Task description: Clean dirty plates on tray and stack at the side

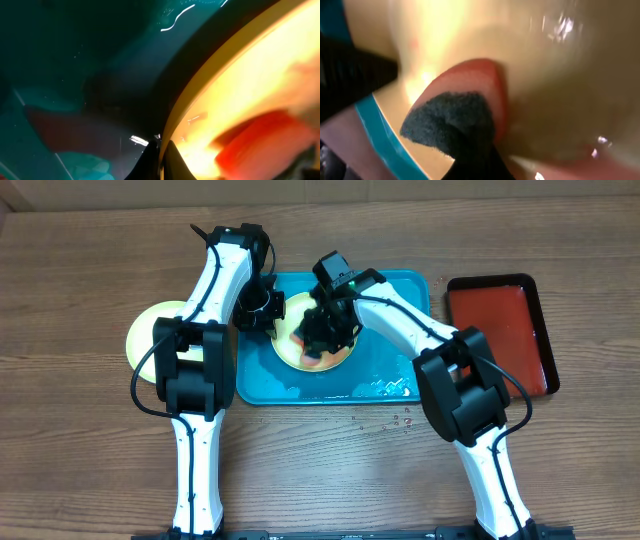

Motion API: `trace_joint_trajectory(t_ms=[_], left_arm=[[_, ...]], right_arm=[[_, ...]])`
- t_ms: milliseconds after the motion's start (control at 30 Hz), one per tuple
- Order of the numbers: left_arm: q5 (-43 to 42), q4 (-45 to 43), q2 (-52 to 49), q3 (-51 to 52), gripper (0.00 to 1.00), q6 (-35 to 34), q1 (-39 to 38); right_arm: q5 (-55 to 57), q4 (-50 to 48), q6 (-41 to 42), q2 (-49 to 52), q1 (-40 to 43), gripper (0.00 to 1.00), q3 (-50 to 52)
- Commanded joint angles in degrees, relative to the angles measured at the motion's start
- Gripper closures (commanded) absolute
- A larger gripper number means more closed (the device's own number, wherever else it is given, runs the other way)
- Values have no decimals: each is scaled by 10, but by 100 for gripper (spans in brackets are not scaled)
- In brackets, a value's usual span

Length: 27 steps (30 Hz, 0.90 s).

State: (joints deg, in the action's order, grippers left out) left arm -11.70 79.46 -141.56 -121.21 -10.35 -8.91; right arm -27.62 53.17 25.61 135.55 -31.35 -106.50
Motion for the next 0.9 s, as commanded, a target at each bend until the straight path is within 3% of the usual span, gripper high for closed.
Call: trace_joint_trajectory(t_ms=[0,300,633,867], left_arm=[[13,-6,-7,2,96,1,2],[14,-16,-7,2,96,14,2],[14,-14,4,2,96,27,4],[39,-17,90,2,96,31,7]], right_arm=[[24,35,-19,3,3,96,0],[241,102,-16,-80,15,96,0],[250,104,-16,-161,18,96,0],[245,120,-17,-264,59,96,0]])
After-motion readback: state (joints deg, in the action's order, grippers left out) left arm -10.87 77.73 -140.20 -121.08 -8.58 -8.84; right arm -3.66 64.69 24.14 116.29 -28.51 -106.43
